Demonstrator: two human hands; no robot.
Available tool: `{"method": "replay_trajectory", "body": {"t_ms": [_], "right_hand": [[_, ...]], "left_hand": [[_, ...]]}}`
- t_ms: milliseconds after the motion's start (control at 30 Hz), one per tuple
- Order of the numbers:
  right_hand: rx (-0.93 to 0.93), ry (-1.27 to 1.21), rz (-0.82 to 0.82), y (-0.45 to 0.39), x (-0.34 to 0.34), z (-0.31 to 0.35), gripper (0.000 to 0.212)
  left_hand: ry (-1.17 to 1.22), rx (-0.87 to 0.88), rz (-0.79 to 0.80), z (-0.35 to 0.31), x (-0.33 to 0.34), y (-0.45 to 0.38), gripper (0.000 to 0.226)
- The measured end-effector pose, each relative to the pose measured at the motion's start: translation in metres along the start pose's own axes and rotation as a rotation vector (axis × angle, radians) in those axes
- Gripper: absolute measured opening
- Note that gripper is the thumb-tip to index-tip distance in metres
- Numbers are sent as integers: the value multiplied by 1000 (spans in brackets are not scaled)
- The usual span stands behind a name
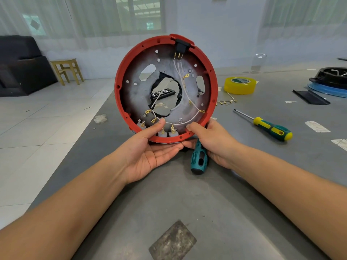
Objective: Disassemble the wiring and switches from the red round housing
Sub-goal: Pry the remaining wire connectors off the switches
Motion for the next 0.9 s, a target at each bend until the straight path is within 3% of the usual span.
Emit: {"method": "replay_trajectory", "body": {"t_ms": [267, 467, 633, 800, 900], "right_hand": [[-1, 52, 10, 0, 0, 0, 16], [5, 71, 14, 4, 0, 2, 9], [164, -157, 20, 10, -6, 0, 23], [166, -116, -53, 15, -16, 0, 30], [172, -95, -81, 17, -19, 0, 32]], "left_hand": [[-12, 56, -31, 1, -4, -1, 43], [9, 85, 14, -1, -4, 0, 52], [9, 126, 33, -5, -8, 2, 48], [-18, 132, 24, -7, -11, 0, 46], [-38, 141, 13, -10, -16, 0, 32]]}}
Point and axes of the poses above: each hand's wrist, its own y-axis away from the middle knuckle, its own x-axis out of the palm, z = x × y, the point moved 8 cm from there along -y, towards the middle knuckle, and after that the axes turned 5 degrees about -y, right-handed, at the moved point
